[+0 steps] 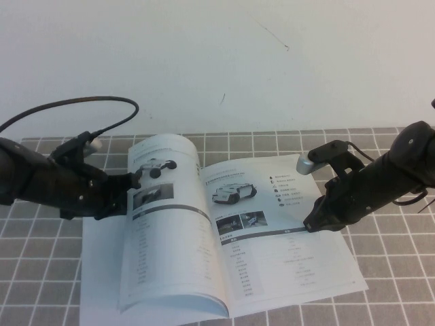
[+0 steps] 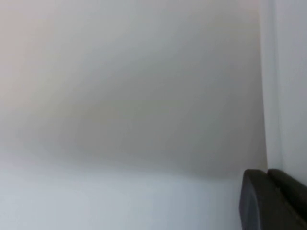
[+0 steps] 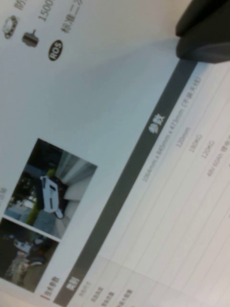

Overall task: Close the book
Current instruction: 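Close the open booklet and leave it lying on the table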

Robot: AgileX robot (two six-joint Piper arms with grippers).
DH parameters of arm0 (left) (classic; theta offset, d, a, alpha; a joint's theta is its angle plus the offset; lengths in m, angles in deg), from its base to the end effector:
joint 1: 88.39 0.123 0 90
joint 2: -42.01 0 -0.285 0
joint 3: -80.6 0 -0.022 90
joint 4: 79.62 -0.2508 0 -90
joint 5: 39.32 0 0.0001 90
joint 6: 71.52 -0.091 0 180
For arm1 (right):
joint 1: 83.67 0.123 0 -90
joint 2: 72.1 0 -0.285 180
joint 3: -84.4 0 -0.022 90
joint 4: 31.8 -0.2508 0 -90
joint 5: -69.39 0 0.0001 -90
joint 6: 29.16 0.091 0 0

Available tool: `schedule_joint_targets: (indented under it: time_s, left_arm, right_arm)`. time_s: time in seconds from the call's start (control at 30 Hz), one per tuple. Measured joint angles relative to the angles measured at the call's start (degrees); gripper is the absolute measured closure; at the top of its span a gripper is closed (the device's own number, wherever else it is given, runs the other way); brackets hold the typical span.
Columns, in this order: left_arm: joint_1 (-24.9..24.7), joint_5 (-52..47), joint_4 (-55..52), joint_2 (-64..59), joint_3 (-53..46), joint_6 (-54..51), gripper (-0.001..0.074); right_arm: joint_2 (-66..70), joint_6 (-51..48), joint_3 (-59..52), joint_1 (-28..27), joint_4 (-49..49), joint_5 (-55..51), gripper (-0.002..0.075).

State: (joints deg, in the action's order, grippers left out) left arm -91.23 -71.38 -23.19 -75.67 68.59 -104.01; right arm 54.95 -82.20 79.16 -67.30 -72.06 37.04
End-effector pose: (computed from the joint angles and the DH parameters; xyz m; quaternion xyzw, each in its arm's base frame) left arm 0.3792 -0.0592 0.1623 -0.0750 0.9370 -0.2652 0.2148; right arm 0.3786 0.1441 0.1187 -0.3131 0.9150 0.1706 0.1887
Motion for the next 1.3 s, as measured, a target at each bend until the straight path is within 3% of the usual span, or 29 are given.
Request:
schedule_joint_targets:
  time_s: [0.37,0.67,0.8,1.07,1.3]
  left_arm:
    - [-0.1,-12.5,32.9,0.0,0.0,-23.2,0.0738]
    - [-4.3,-14.9,35.3,0.0,1.1,-26.8,0.0738]
    - [-5.6,-15.0,34.7,-0.1,1.2,-28.6,0.0738]
    - [-4.7,-4.3,18.0,3.8,1.2,-20.4,0.0738]
    - [-4.4,-1.3,-14.7,8.5,1.2,5.0,0.0738]
  right_arm:
    - [0.0,0.0,0.8,0.0,0.4,-0.8,0.0729]
    - [-8.4,6.5,10.7,0.2,10.6,-9.2,0.0729]
    - [-14.0,8.0,17.6,0.2,10.8,-14.7,0.0729]
    - [-9.8,8.1,19.4,3.8,9.2,-21.5,0.0729]
    - [5.1,8.2,17.1,4.2,8.1,-20.4,0.0729]
